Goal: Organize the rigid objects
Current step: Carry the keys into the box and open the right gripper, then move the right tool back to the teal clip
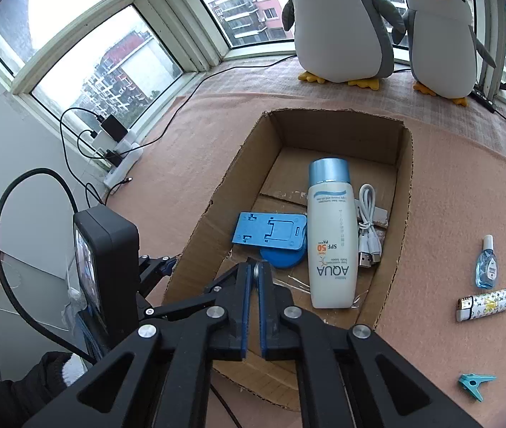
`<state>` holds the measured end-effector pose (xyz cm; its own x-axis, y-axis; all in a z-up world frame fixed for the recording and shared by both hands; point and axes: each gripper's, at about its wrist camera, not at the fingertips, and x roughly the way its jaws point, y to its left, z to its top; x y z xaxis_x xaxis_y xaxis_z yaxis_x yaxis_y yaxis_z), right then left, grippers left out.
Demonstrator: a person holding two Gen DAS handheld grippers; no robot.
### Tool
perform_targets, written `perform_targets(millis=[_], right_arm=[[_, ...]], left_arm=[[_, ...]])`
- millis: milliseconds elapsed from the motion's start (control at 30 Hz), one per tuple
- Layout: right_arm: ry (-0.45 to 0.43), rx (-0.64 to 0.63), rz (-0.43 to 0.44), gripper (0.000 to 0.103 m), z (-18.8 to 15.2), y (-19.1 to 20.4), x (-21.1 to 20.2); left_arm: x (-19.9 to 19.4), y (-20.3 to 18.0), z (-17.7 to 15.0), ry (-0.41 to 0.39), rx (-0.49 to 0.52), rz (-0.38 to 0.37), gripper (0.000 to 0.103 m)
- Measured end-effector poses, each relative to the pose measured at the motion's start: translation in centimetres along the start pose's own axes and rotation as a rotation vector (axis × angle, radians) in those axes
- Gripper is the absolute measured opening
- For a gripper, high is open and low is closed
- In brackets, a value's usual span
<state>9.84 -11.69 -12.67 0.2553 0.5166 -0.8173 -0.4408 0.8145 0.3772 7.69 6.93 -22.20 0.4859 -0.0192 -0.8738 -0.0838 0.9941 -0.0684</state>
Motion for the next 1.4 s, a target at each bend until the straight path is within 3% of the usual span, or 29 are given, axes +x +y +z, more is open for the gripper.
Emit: perform_targets(millis=[67, 100, 800, 1200, 1400], right_arm=[[-0.009, 0.009, 0.000, 0.028, 0.1, -0.2, -0.1], [-0.015, 0.013, 0.002, 0.029, 0.1, -0.2, -0.2], [-0.060, 0.027, 0.017, 0.029, -0.2, -1.3, -3.9], [-0.097, 0.091, -0.091, 0.029, -3.2, -6.7, -9.5], [-0.060, 0.098, -0.176, 0.029, -5.4, -9.2, -10.6]], left_arm=[[0.0, 0.0, 0.0, -0.001, -0.001, 0.001, 0.060], [0.0, 0.0, 0.0, -0.001, 0.000, 0.002, 0.060], [-0.1, -0.2, -0.2, -0.004, 0.008, 0.009, 0.060], [-0.2, -0.5, -0.1, -0.004, 0.014, 0.014, 0.060], [-0.2, -0.7, -0.2, -0.005, 0.017, 0.020, 0.060]])
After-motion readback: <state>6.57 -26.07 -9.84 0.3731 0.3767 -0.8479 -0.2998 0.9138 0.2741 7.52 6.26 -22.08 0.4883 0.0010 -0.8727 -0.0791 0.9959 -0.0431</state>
